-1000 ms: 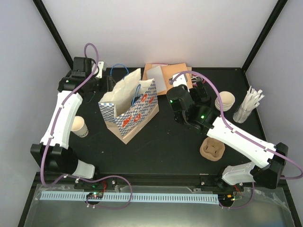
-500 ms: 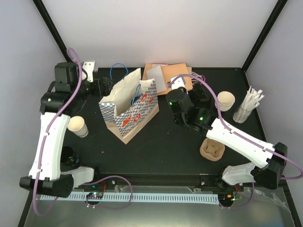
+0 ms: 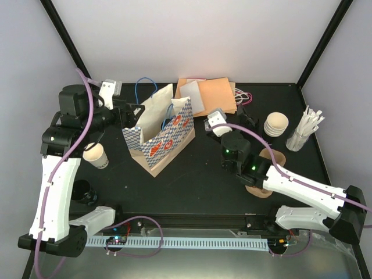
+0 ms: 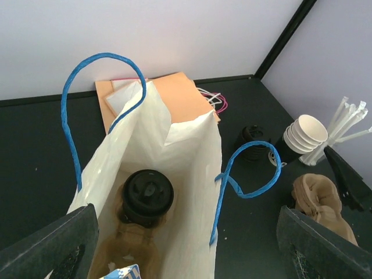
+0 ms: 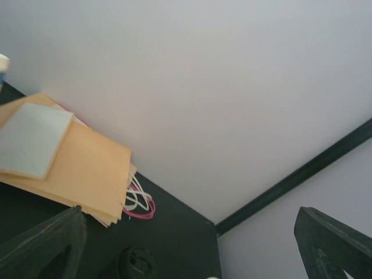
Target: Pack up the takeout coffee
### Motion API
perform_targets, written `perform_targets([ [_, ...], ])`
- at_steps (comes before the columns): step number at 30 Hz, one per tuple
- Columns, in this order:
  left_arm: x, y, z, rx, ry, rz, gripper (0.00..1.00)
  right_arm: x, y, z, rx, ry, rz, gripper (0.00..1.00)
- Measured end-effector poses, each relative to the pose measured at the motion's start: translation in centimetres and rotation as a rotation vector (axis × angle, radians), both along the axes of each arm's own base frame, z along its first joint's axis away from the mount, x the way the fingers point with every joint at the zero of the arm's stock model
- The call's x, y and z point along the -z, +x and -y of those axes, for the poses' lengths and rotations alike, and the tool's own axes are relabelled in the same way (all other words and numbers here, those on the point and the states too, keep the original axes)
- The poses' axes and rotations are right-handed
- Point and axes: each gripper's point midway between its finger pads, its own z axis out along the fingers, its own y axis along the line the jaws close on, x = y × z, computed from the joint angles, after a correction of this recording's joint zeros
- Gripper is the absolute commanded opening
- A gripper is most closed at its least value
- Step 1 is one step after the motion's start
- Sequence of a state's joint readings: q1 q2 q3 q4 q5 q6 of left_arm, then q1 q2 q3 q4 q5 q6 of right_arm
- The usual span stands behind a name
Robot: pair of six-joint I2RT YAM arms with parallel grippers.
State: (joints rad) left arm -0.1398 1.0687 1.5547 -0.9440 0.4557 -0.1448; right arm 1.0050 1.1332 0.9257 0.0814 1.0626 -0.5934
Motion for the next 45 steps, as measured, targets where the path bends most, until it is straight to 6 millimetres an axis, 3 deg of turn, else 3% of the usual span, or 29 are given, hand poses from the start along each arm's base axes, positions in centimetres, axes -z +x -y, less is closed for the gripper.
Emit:
perform_targets([
  [3,0.2,-0.1,0.1,0.005,-0.001,-0.008,0.86,-0.3,-0.7,-0.7,-0.034,-0.012,0.038,1.00],
  [8,0.2,-0.2,0.3,0.018,-0.005,-0.007,0.86,1.2,-1.1,-1.4,-0.051,-0.070,0.058,1.00],
  [21,0.2,0.4,0.7,0.040,-0.013,-0.023,0.86,3.7,-1.8,-0.6,-0.059,-0.116,0.076,1.00],
  [28,-0.2,0.1,0.7,0.042,-0.009,-0.011,0.86,2.6,-3.0,0.5,-0.111,0.040,0.075,1.00],
  [36,-1.6,-2.2,0.0,0.027,0.010,0.033,0.87,4.2,-3.9,0.3,-0.199,0.178,-0.040,1.00],
  [40,-2.5,-4.2,-0.2,0.035,0.001,0.072,0.87,3.9,-4.4,0.4,-0.225,0.263,-0.089,1.00],
  [45,-1.7,-6.5,0.2,0.066,-0.035,0.065,0.87,3.2,-4.7,0.1,-0.238,0.361,-0.162,1.00],
])
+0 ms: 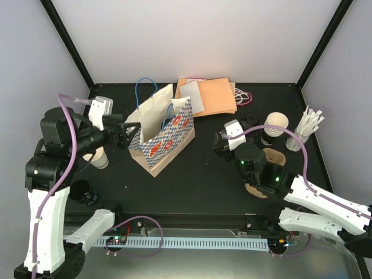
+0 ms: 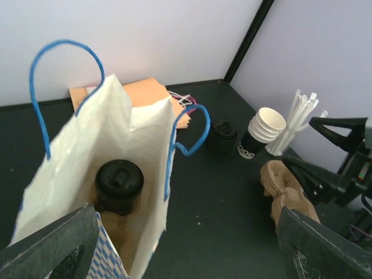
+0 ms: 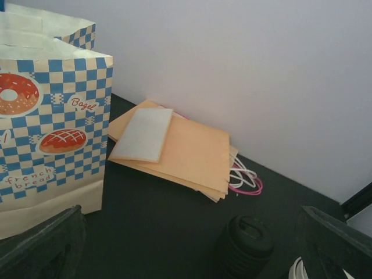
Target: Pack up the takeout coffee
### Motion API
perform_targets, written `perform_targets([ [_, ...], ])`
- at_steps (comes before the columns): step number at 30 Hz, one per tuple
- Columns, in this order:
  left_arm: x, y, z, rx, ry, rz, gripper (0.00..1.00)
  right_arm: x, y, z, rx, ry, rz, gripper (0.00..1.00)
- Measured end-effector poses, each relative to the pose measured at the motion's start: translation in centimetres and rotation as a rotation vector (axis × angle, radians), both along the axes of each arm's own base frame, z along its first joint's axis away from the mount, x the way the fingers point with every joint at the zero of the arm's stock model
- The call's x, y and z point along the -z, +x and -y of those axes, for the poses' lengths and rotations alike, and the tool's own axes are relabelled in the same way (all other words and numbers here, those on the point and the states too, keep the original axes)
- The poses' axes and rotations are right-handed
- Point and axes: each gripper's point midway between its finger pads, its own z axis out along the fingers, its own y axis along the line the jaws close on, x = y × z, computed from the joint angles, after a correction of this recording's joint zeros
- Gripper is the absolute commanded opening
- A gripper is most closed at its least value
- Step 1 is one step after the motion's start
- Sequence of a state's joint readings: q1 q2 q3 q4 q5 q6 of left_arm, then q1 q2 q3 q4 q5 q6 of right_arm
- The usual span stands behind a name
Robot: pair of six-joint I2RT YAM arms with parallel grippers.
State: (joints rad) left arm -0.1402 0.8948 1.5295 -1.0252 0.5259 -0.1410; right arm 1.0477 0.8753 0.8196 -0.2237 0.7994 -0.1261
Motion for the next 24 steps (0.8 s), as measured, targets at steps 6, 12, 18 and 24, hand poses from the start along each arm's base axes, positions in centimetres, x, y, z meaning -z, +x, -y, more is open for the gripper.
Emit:
perform_targets([
  [6,2.0,-1.0,0.5,0.021,-0.031,-0.061,0.87,0.6,0.5,-0.4,-0.022,0.070,-0.149,1.00],
  [12,3.7,-1.0,-0.2,-0.031,-0.026,-0.118,0.88,0.6,1.7,-2.6,-0.059,0.081,-0.311,0.89],
  [18,5.6,-0.7,-1.8,-0.135,0.017,-0.180,0.89,-1.3,3.0,-5.9,-0.120,0.104,-0.416,0.80],
  [24,8.6,-0.3,-2.8,-0.200,0.051,-0.271,0.91,-3.0,5.5,-7.2,-0.135,0.143,-0.477,0.76],
])
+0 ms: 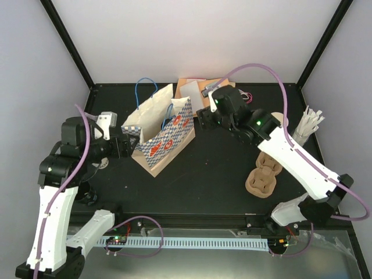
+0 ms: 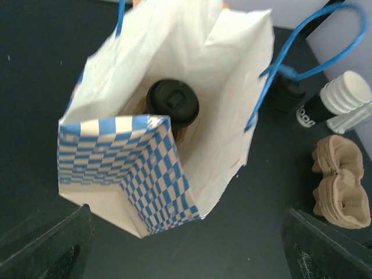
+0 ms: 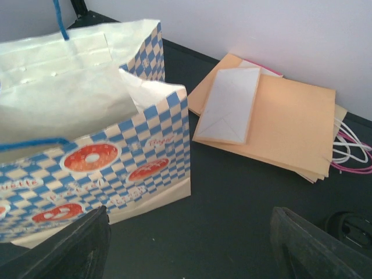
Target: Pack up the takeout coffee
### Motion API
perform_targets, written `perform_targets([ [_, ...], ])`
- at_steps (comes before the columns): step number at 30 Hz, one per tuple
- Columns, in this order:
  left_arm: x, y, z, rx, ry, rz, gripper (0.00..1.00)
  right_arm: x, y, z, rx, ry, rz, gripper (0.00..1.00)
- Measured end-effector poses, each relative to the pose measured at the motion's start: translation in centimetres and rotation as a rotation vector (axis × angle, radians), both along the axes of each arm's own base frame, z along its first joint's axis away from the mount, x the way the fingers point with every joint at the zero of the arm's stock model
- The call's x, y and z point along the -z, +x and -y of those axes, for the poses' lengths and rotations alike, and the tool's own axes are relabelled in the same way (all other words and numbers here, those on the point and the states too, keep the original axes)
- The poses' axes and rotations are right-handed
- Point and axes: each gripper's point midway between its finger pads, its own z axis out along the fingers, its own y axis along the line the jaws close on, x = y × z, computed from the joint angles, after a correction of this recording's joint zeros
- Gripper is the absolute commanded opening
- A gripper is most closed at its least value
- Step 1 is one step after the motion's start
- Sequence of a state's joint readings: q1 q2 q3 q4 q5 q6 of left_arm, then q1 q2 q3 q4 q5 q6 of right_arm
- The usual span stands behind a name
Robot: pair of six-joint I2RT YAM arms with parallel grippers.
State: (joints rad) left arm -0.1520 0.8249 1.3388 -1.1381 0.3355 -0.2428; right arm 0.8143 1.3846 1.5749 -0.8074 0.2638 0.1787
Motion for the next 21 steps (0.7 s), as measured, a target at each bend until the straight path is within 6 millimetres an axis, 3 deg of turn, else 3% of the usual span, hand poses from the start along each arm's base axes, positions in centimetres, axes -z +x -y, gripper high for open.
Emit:
perform_targets([
  [3,2.2,0.2,0.1,-0.012,-0.012,-0.072,0.91,-0.3,1.0,-0.8,-0.007,0.000,-0.024,0.76],
  [6,4.8,0.3,0.2,-0.034,-0.035,-0.153,0.88,0.7,1.2,-1.4,-0.021,-0.015,-0.056,0.76],
  [10,7.2,0.7,0.4,-0.074,-0.078,-0.223,0.73,1.9,0.9,-1.3,-0.031,-0.029,-0.081,0.76],
  [16,6.1,0.5,-0.2,-0.141,-0.134,-0.170,0.62,3.2,0.1,0.1,-0.024,-0.049,-0.093,0.76],
  [21,5.8,-1.3,-1.7,-0.233,-0.170,-0.064,0.59,3.6,-0.4,1.4,-0.014,-0.050,-0.083,0.76],
])
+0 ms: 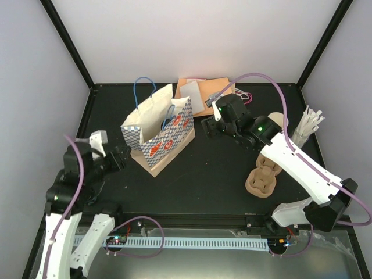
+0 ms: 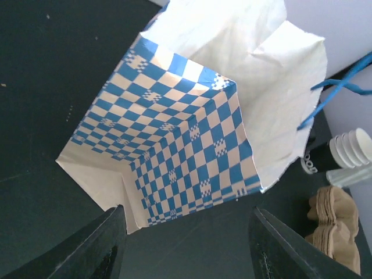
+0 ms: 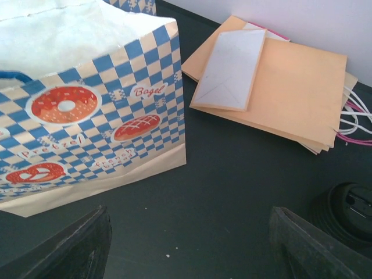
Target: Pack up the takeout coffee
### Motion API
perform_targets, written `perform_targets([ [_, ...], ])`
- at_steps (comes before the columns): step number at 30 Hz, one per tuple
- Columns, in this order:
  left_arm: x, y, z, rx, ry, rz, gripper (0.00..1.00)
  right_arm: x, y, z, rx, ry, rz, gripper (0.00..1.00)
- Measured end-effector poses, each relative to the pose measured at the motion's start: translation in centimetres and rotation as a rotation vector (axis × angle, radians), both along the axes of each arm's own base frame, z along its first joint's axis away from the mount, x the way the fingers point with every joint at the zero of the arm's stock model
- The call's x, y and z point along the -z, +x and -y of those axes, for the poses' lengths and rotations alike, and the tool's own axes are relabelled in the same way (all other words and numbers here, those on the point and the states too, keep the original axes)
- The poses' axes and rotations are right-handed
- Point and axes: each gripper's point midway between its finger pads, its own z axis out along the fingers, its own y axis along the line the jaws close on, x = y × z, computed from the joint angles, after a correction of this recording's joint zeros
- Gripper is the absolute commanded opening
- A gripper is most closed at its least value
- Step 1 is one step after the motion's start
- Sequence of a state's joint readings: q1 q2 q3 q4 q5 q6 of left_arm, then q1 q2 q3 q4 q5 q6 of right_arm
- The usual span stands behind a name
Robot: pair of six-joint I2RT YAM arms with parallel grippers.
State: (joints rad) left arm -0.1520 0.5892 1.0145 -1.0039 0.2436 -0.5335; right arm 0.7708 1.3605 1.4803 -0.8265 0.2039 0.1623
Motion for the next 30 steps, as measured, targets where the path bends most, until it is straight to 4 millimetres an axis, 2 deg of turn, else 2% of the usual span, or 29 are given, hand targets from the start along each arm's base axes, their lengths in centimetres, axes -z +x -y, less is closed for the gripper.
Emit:
perform_targets([
  [3,-0.2,-1.1,-0.7,-0.052,-0.028,0.046,0.55,0.4,0.0,0.3,0.003,-0.001,0.003,0.76],
  [7,1.0,-1.4,-1.5,-0.123,-0.058,0.031,0.39,1.2,-0.1,0.4,0.004,-0.007,0.000,0.76],
  [11,4.6,-0.9,-2.0,-0.186,-0.068,-0.085,0.04,1.9,-0.5,0.9,0.004,-0.010,-0.001,0.76],
  [12,5.7,-0.8,-2.0,-0.193,-0.069,-0.121,0.02,2.1,-0.6,1.0,0.005,-0.012,-0.002,0.76],
  [16,9.4,-0.2,-1.5,-0.200,-0.080,-0.252,0.01,2.4,-0.9,1.4,0.006,-0.006,0.004,0.76],
  [24,17.0,0.1,-0.5,-0.228,-0.148,-0.392,0.02,2.5,-1.2,1.7,0.008,0.007,0.015,0.77],
  [30,19.6,0.6,0.4,-0.219,-0.197,-0.436,0.02,2.1,-1.6,2.2,0.013,0.046,0.051,0.77],
])
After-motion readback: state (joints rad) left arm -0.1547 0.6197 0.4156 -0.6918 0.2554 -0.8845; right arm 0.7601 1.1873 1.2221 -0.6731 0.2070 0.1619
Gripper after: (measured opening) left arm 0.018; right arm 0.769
